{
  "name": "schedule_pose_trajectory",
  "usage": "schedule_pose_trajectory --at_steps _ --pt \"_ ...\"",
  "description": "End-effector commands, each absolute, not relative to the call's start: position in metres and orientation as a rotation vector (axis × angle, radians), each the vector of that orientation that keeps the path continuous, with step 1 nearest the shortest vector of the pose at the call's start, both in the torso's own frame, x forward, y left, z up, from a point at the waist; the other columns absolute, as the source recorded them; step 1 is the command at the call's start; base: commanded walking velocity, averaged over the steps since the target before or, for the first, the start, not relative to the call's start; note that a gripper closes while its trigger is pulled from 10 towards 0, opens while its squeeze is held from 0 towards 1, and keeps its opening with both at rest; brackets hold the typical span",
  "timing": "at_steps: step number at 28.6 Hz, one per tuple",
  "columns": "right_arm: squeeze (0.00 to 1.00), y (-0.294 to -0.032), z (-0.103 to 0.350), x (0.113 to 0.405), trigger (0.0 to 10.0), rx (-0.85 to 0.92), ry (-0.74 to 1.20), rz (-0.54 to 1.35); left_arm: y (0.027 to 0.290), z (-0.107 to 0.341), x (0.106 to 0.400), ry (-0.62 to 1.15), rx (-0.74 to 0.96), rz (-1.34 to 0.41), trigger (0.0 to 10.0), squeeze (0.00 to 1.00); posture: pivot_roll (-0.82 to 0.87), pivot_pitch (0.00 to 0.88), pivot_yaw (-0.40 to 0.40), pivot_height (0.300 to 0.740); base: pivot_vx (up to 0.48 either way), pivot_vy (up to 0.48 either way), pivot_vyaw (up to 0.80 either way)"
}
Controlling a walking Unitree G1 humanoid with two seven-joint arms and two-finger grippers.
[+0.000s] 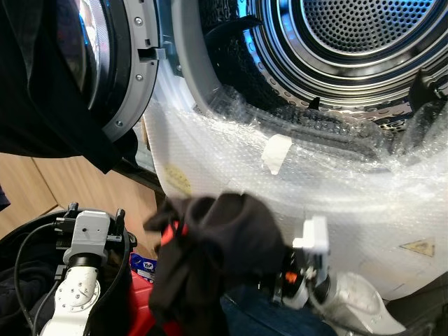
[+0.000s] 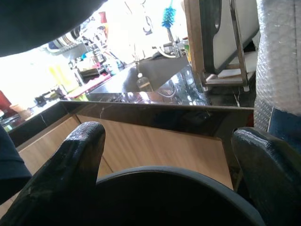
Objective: Clothes washing
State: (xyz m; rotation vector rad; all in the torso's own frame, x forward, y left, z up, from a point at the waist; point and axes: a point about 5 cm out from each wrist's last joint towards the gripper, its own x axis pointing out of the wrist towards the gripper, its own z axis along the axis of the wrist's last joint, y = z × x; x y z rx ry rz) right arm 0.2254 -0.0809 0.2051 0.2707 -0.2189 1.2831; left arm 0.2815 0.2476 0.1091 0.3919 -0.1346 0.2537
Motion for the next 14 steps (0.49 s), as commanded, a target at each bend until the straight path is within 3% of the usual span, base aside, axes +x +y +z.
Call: schedule_pose_trajectory --at_steps 1,14 --pt "0.00 -0.082 0.229 0.224 0.0 0.284 -0.313 1.290 0.247 0.108 0.283 -0.134 0.398 0.254 10.0 0.00 0.06 0.000 -0.046 0.740 0.000 0.000 0.00" --pt "0.00 -0.082 0.295 0.235 0.0 0.312 -0.548 1.321 0.236 0.105 0.287 -0.146 0.362 0.225 10.0 0.00 0.06 0.000 -0.047 0.740 0.000 0.000 0.00"
